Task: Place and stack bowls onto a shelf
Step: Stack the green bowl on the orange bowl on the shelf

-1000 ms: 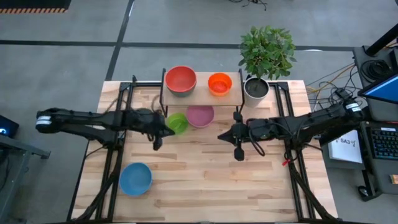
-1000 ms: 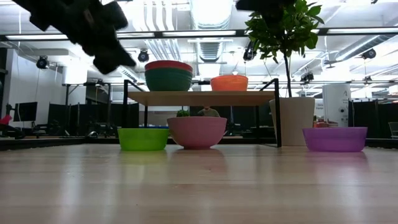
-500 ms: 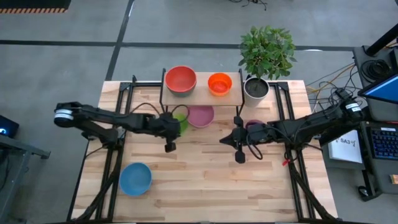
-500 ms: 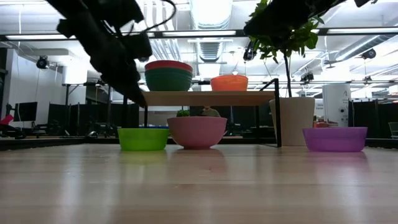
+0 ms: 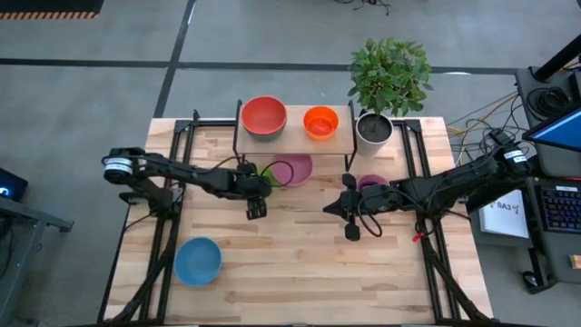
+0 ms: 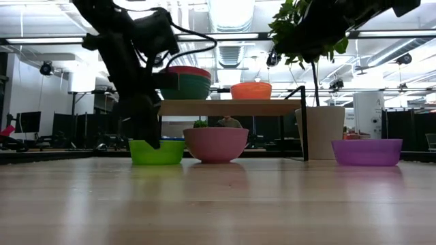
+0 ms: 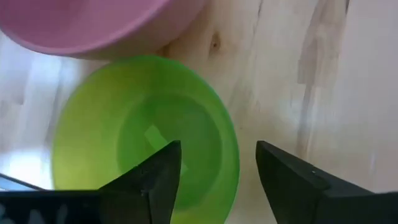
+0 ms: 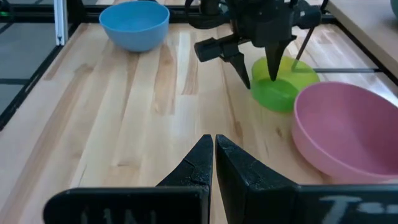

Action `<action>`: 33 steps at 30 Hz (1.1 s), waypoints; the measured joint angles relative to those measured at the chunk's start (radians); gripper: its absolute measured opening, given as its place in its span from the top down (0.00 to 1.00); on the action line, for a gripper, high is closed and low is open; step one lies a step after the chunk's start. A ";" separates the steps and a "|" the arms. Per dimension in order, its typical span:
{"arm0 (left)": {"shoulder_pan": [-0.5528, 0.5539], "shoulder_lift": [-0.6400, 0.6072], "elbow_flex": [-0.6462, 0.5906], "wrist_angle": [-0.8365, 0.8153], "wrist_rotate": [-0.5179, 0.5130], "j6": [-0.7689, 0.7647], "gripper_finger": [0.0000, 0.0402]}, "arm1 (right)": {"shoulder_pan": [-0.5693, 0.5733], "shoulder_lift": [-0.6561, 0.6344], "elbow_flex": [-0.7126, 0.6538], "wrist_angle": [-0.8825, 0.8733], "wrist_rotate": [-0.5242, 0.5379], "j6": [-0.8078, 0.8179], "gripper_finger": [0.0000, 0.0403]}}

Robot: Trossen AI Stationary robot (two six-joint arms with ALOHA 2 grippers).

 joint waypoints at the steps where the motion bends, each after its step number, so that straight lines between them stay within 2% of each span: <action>1: 0.000 0.009 0.001 0.001 0.002 0.000 0.53 | 0.000 0.000 -0.002 -0.001 0.000 0.003 0.98; 9: 0.000 0.071 0.003 0.004 0.005 -0.010 0.65 | 0.000 0.000 -0.002 0.002 0.000 0.004 0.98; 14: -0.001 0.068 0.003 -0.002 0.029 -0.016 0.84 | -0.001 0.000 -0.002 0.002 0.000 0.004 0.98; 18: -0.001 0.041 0.004 -0.018 0.098 -0.031 0.98 | 0.000 0.000 -0.002 0.000 0.000 0.006 0.98; 21: -0.013 0.013 0.033 -0.067 0.146 -0.036 0.98 | 0.004 -0.004 -0.002 -0.025 0.001 0.014 0.98; 26: -0.064 -0.015 0.151 -0.176 0.149 0.004 1.00 | 0.037 -0.048 -0.021 -0.070 0.000 0.014 0.98; 33: -0.095 -0.017 0.351 -0.171 0.150 0.187 1.00 | 0.063 -0.189 -0.107 -0.048 0.000 0.030 0.98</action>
